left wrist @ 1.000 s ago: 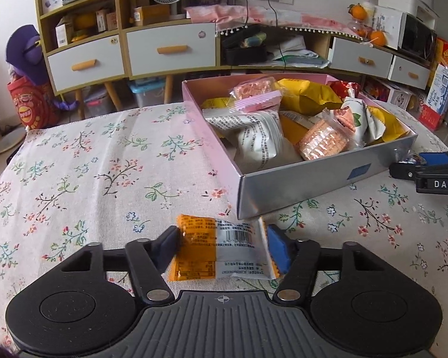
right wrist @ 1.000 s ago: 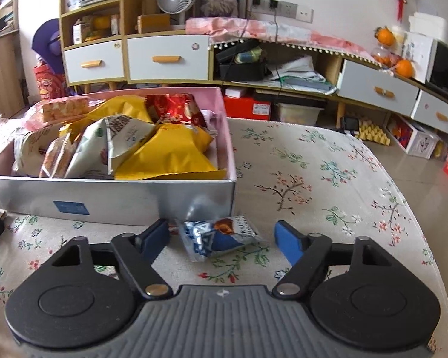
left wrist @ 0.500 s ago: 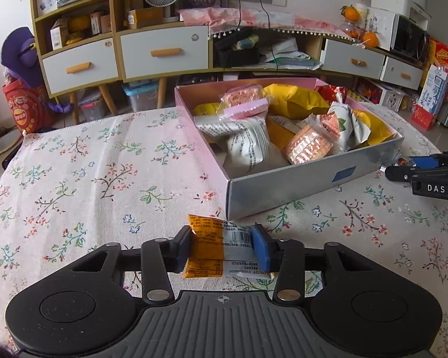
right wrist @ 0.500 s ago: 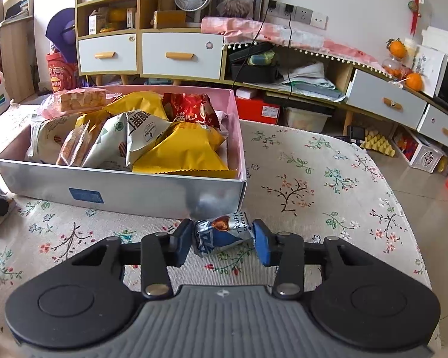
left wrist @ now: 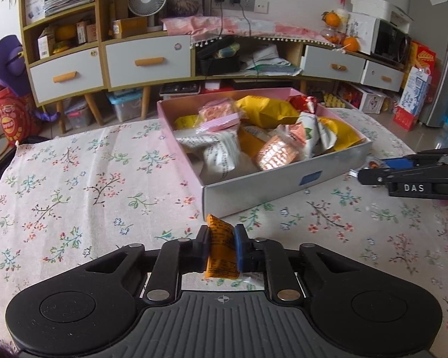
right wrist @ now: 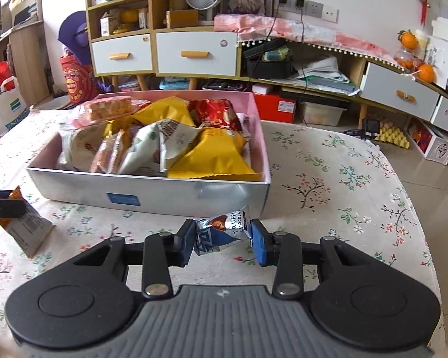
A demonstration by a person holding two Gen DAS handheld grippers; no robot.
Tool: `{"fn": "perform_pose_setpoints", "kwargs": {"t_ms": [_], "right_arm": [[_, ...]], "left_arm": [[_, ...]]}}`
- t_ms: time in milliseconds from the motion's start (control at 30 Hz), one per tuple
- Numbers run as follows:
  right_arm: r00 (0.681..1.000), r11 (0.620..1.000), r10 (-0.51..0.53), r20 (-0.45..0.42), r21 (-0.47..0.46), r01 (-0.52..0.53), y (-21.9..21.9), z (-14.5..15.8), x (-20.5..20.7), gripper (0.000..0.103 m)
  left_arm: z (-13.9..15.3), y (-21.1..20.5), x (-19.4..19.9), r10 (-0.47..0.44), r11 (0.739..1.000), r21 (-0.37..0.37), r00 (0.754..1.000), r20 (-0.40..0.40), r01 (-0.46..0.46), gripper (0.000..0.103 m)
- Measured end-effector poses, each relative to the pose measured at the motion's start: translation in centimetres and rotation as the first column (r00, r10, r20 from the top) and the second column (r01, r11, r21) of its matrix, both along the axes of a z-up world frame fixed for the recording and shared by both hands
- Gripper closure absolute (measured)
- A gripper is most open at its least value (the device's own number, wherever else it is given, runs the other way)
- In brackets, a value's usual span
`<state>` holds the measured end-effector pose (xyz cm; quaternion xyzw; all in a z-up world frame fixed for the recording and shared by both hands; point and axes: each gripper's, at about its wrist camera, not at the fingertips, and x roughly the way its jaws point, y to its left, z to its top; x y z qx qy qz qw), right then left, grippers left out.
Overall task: Organize snacks
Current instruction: 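Carry the orange bar and blue candy into the pink box and open both tools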
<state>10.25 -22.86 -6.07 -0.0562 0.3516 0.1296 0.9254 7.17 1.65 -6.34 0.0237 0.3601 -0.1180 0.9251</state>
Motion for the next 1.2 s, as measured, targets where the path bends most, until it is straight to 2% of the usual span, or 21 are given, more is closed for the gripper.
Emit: {"fn": "perform_pose_setpoints", "kwargs": {"t_ms": [267,467,700,1000,1200], "right_arm": [[0.999,0.999,0.044,0.016,0.016,-0.044,0.9,1.4,-1.1,0.067],[0.997,0.997,0.066,0.039,0.043,-0.068,1.3,2.5,-1.7,0.067],[0.996,0.993,0.065,0.061,0.092,-0.07,1.5,3.6,-1.8,0.067],[0.999,0.979,0.012,0.041,0.203,-0.02,1.6,4.3,-0.5,0.067],[0.999,0.972,-0.041,0.017,0.233,0.036,1.3,4.0,0.7,0.067]], "left_arm": [[1.7,-0.8,-1.1,-0.023,1.0,-0.015,0.999,0.036,0.024,0.097],[2.9,-1.5,-1.7,-0.023,0.999,-0.03,0.998,0.062,0.025,0.097],[5.3,-2.1,-1.9,-0.016,0.996,-0.082,0.992,0.127,0.026,0.097],[7.2,-3.3,1.4,0.014,0.988,-0.156,0.984,0.175,0.013,0.097],[7.1,-4.7,4.8,0.012,0.987,-0.158,0.984,0.178,0.017,0.097]]}}
